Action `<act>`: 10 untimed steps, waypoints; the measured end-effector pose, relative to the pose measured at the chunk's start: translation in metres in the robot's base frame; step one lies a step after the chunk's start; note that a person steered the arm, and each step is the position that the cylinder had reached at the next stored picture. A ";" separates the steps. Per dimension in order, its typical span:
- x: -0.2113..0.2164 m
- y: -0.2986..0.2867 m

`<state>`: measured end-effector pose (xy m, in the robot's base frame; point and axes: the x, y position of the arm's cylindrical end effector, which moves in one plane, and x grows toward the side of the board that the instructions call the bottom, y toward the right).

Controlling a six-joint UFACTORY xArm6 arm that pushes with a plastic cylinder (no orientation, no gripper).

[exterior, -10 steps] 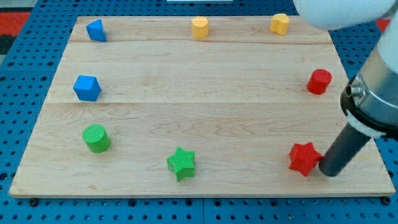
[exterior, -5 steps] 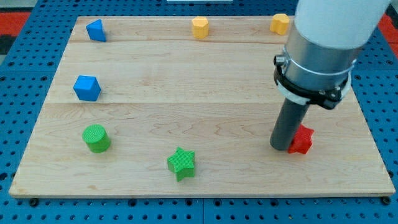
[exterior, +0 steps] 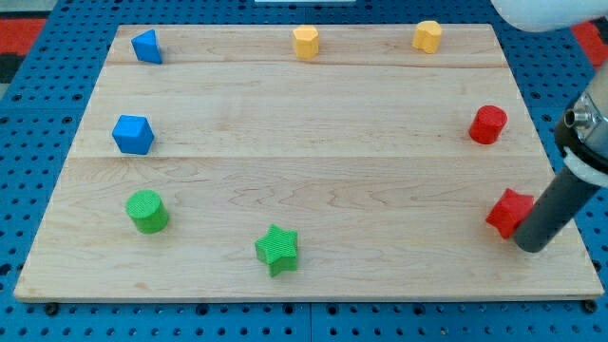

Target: Push red star into red circle

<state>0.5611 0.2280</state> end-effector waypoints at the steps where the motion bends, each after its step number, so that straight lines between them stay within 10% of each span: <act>1: -0.016 -0.026; 10: -0.113 0.014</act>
